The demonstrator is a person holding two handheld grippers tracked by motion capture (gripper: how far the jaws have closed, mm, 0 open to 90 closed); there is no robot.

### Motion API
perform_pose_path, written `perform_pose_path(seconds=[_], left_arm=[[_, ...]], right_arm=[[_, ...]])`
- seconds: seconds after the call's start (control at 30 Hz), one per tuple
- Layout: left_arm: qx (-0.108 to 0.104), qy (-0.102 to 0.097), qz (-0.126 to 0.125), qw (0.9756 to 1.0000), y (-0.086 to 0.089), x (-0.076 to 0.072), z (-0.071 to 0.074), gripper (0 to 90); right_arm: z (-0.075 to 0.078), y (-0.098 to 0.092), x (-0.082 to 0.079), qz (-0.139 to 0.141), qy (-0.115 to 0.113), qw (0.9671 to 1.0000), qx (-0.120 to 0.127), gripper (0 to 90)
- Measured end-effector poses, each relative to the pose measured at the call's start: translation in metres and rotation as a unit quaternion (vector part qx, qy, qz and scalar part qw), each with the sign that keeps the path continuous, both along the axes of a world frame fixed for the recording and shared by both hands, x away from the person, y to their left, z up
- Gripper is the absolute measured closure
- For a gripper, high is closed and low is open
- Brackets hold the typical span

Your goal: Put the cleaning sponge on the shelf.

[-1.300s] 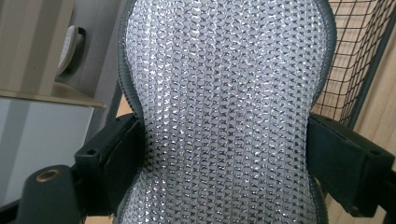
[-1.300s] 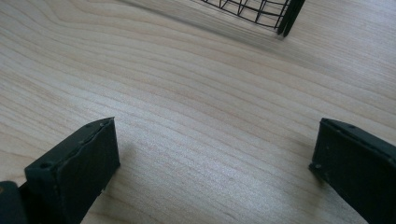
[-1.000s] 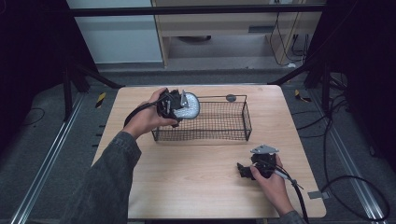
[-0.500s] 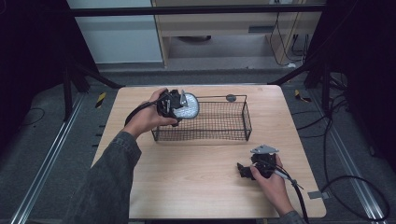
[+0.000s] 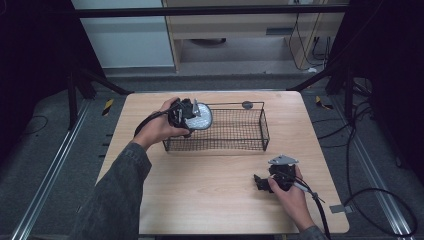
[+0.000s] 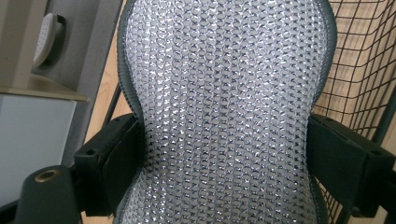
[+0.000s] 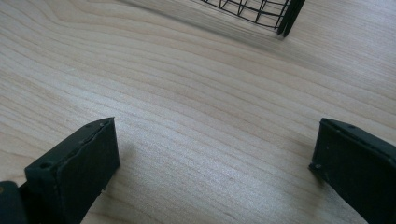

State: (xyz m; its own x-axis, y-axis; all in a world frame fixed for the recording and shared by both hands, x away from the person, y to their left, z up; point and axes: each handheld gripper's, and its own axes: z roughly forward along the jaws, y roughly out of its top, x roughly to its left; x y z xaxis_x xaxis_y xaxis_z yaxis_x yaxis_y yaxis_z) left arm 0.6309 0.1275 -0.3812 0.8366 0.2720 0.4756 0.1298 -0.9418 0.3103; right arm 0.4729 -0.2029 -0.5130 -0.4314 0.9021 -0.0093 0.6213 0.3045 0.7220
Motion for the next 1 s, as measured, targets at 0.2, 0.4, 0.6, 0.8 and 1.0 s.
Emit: perform_pose_path(seconds=[0.2, 0.4, 0.6, 0.8, 1.0], left_arm=[[-0.001, 0.001, -0.002, 1.0, -0.003, 0.005, -0.003, 13.4], [-0.003, 0.005, 0.001, 1.0, -0.005, 0.008, -0.008, 13.3], [0.001, 0.01, -0.001, 0.9999, -0.006, 0.011, -0.012, 13.2], [0.005, 0.012, -0.003, 0.9999, -0.005, 0.012, -0.013, 12.8], [0.004, 0.016, 0.001, 0.9999, -0.003, 0.012, -0.015, 11.9]], right_arm=[[0.0, 0.0, 0.0, 0.0, 0.0, 1.0, 0.0, 0.8], [0.0, 0.0, 0.0, 0.0, 0.0, 1.0, 0.001, 0.8], [0.0, 0.0, 0.0, 0.0, -0.001, 1.0, 0.0, 0.8], [0.0, 0.0, 0.0, -0.001, 0.0, 1.0, 0.0, 0.8], [0.0, 0.0, 0.0, -0.001, -0.001, 1.0, 0.0, 0.8]])
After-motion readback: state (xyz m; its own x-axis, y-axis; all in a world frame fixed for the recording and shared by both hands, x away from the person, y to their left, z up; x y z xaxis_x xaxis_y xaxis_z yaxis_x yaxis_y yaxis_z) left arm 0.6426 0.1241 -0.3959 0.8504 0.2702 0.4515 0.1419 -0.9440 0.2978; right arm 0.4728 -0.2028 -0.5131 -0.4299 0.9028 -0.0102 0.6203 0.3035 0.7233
